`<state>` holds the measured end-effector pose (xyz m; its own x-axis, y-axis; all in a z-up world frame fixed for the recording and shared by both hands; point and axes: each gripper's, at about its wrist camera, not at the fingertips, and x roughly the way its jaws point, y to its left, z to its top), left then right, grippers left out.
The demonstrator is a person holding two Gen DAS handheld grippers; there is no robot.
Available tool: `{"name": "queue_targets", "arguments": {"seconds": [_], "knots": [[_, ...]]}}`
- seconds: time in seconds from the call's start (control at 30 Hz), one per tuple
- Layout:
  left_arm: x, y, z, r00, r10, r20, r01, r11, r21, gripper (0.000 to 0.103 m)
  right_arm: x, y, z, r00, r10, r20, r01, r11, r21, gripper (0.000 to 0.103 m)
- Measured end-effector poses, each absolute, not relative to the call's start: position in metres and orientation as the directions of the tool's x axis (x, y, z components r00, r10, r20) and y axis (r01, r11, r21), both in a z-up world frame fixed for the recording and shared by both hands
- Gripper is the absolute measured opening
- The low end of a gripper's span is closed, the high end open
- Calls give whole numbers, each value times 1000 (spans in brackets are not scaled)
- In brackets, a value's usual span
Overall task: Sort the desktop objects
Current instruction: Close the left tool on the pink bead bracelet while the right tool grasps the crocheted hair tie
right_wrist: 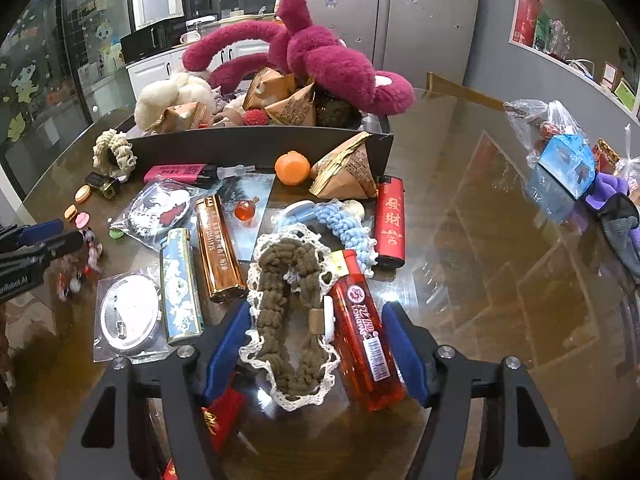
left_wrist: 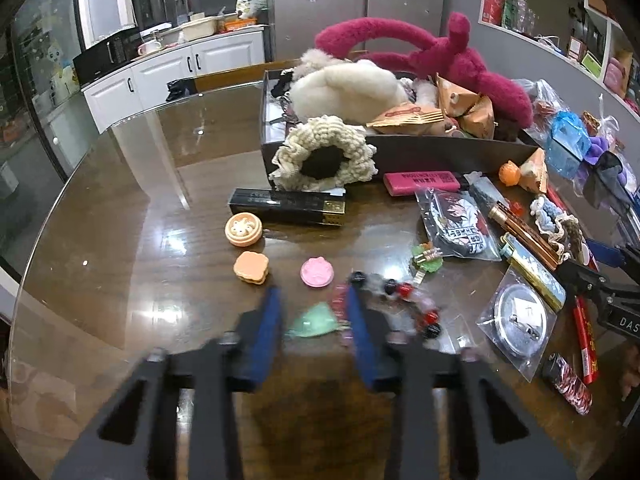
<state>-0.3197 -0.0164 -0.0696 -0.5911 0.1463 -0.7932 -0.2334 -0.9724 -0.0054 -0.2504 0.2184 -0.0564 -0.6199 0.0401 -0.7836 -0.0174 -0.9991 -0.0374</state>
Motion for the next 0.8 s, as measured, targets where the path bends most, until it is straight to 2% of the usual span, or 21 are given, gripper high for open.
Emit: {"name": "queue_targets", "arguments": {"seconds": [0.13,0.17,0.2,0.37,0.67,0.73,0.8], "knots": [[-316,-16,-69,-596,130,-793,-230,-973,14,20,-248,218,-53,-628,42,-777,-21,-999,-37,64],[-315,-15,-69,-594,130,-794,-233,-972,16,9,-248,218,-52,-631,43,-775,-22,-999,-37,63],[-314,-15,-69,-591,134,-796,-236,-972,11,8,-247,219,-51,-634,41,-772,-22,-999,-35,60],[-310,-13,-65,-598,141,-789,-242,-970,11,8,-246,220,-46,-643,28,-766,-21,-1000,-18,50],[-304,-20,-50,-626,173,-760,-232,-972,-30,8,-242,223,-35,-674,-4,-739,-8,-1000,13,21],[-303,-22,-46,-633,178,-753,-231,-972,-36,8,-241,224,-34,-677,-9,-736,-9,-1000,21,6],[-302,-23,-42,-638,189,-747,-231,-972,-48,8,-241,225,-32,-678,-18,-735,-6,-1000,30,5]]}}
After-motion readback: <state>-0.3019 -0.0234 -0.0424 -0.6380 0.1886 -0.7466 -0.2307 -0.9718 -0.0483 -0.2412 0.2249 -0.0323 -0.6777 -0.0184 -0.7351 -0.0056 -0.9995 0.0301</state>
